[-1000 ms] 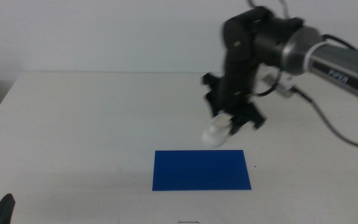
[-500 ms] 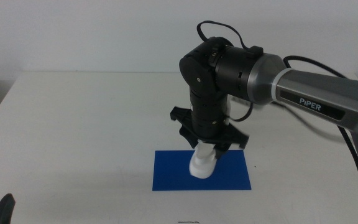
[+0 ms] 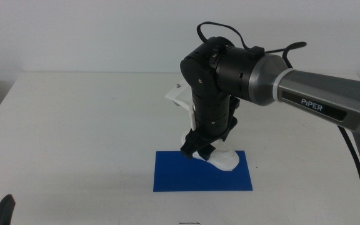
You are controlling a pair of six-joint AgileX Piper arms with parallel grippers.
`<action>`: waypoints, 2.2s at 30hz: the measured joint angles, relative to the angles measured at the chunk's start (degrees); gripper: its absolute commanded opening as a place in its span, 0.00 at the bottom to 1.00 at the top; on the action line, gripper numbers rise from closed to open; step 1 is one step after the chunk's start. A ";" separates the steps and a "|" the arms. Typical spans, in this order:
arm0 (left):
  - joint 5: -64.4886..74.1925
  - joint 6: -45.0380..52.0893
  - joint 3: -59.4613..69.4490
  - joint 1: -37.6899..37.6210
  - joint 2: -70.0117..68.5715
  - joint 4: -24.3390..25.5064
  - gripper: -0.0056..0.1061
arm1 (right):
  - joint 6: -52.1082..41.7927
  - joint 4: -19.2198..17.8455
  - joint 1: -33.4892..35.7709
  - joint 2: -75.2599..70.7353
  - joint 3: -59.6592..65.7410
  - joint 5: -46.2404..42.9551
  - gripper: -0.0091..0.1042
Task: Use one arm to grab the shoe from the table and place it on the mat.
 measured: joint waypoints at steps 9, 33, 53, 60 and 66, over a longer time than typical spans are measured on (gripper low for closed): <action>0.00 0.00 0.00 0.00 0.00 0.00 0.89 | -6.21 1.06 -0.16 0.00 0.00 0.12 0.07; 0.00 0.00 0.00 0.00 0.00 0.00 0.89 | -40.63 6.62 -0.40 2.37 0.00 -0.04 0.07; 0.00 0.00 0.00 0.00 0.00 0.00 0.89 | -39.59 6.94 -0.45 4.39 0.00 -2.70 0.55; 0.00 0.00 0.00 0.00 0.00 0.00 0.89 | -38.31 10.01 -1.75 0.60 3.95 -5.24 0.79; 0.00 0.00 0.00 0.00 0.00 0.00 0.89 | -31.64 14.42 -7.24 -18.87 23.53 -18.47 0.78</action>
